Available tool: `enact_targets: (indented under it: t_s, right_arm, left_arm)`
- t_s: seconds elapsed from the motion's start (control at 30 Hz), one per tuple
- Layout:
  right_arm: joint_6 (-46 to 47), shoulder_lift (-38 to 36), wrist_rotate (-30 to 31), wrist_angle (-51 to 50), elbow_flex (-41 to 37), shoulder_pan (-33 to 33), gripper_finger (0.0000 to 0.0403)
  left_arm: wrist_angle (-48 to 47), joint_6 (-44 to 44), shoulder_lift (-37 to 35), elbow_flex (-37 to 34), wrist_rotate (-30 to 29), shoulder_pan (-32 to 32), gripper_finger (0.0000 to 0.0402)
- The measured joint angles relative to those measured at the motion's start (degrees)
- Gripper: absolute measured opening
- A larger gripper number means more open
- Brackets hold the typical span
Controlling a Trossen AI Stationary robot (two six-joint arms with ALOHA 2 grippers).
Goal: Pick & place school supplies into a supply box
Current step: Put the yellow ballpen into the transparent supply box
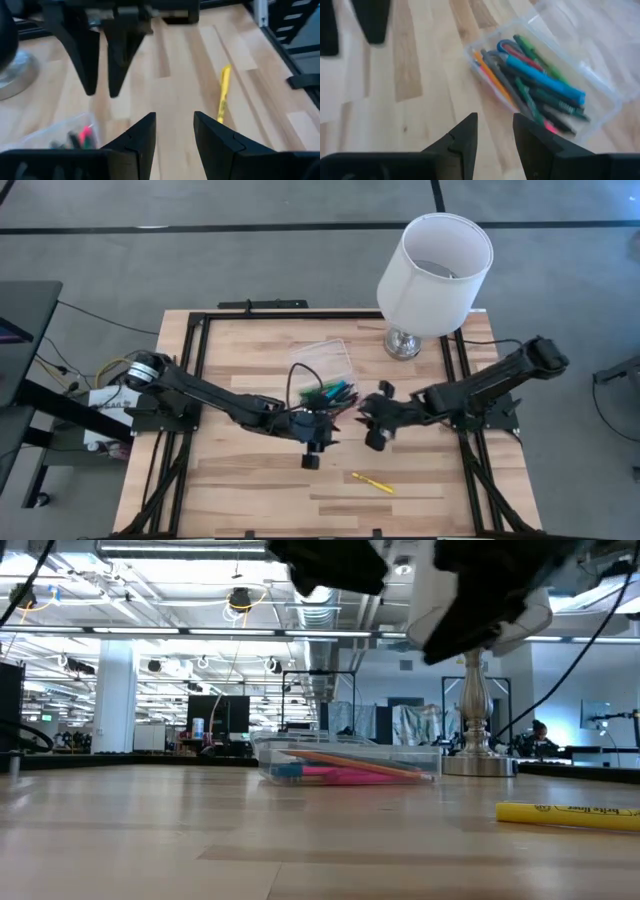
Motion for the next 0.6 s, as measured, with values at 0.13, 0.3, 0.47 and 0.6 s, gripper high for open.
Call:
enact_targets:
  t_s: [0.13,0.3,0.47,0.6]
  right_arm:
    - [7.3,-5.5,2.6,0.0,-4.8,4.0,0.0117]
    - [17.9,-10.3,8.2,0.0,-10.1,10.6,0.0117]
    - [28.5,-11.8,12.5,0.0,-14.3,17.5,0.0117]
    - [37.1,-10.8,14.5,0.1,-16.7,22.3,0.0117]
  left_arm:
    - [7.1,1.2,3.4,0.0,8.3,2.4,0.0128]
    - [14.6,1.3,8.0,0.0,16.6,4.4,0.0128]
    - [20.2,-0.3,12.0,0.0,20.0,4.7,0.0128]
    - [23.2,-1.3,14.7,0.0,21.9,4.7,0.0128]
